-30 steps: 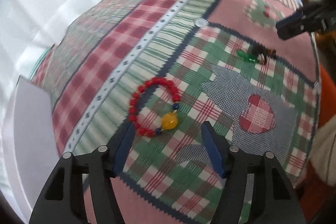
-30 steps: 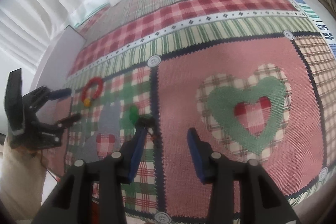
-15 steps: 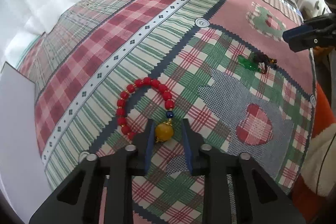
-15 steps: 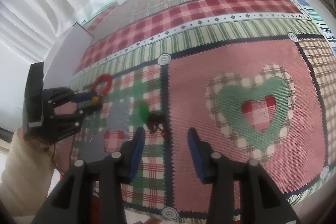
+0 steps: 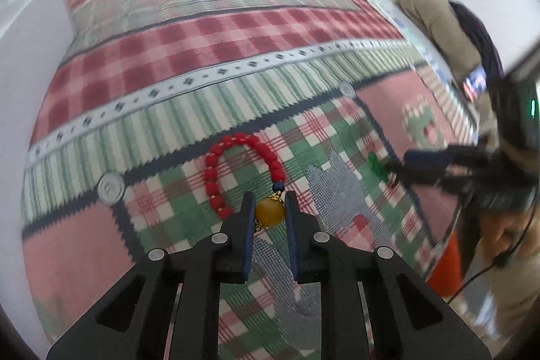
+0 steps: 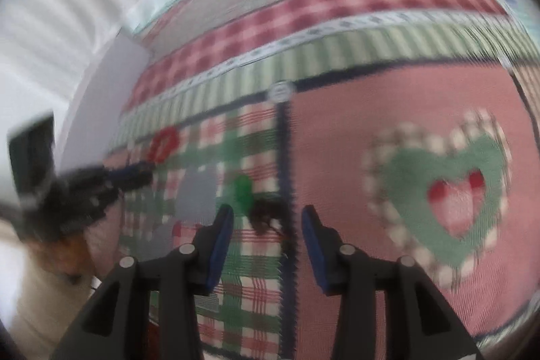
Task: Organize jewelry
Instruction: 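Carry both pieces into the white box and open both tools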
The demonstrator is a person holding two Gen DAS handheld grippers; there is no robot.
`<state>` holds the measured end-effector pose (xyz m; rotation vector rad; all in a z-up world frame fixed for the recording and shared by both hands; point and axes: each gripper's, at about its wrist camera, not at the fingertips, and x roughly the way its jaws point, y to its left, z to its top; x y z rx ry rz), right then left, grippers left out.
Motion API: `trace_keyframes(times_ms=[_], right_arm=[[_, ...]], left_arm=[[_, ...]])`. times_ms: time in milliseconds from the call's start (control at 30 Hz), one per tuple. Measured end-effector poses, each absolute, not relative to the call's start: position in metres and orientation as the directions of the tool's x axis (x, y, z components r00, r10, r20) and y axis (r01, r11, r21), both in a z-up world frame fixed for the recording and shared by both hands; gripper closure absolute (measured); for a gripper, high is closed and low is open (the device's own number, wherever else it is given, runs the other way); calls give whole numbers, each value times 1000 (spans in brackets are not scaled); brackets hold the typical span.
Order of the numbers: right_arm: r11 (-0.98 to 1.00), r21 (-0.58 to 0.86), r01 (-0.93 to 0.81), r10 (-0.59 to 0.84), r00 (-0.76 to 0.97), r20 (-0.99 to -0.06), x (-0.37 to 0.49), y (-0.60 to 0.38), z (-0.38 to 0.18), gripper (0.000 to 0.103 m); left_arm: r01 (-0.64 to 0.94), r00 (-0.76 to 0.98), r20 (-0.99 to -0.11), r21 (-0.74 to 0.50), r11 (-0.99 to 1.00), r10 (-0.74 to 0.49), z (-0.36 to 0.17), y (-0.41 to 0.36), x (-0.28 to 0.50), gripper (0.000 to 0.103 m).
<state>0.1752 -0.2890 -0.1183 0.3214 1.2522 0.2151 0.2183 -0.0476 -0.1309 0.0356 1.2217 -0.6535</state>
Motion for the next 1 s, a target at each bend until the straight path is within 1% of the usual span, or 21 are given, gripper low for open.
trace_keyframes(times_ms=[100,133,167,200,267,300,400,567,633,767,833,933,1000], right_arm=[[971,220,-89,237,290,-927,179,-262,-123,61],[980,169,-110,194,290,-937,180,-256,-125,79],[985,127,-120,157,287,-945,180,-252,-127,91],[985,126,-118,155,287,-945,180,-253,-126,91],[981,169,-96,190,296,-936,178,-257,-119,91],[973,213,-90,231,317,-920,176,-261,-110,91],[954,284,-95,299,350,-888,172,-268,-83,91],[928,328,-174,371,383,-846,179,-248,-33,91],[914,337,-225,402,400,-824,186,-230,-7,91],[876,351,-331,471,430,-770,207,-180,39,91],[857,352,-377,500,443,-744,217,-153,58,91],[819,348,-456,547,441,-712,236,-102,79,91],[792,343,-506,576,429,-696,248,-65,86,91]], left_arm=[[419,197,-870,-343,841,-453,-126,-36,219,87],[401,202,-865,-355,845,-459,-122,-31,219,87],[381,207,-861,-367,849,-465,-118,-27,218,87],[366,212,-856,-377,851,-471,-114,-22,218,87],[336,226,-841,-406,850,-491,-101,-12,216,87],[320,235,-834,-419,850,-499,-93,-7,214,87],[268,259,-810,-463,845,-526,-66,14,206,87],[207,334,-768,-506,837,-547,-4,71,182,88],[184,380,-755,-504,844,-534,20,98,175,88],[99,519,-732,-462,881,-442,77,170,161,88],[60,560,-729,-438,897,-393,92,200,159,88],[-26,602,-739,-396,918,-302,101,246,161,88],[-91,614,-754,-361,928,-234,95,275,165,88]])
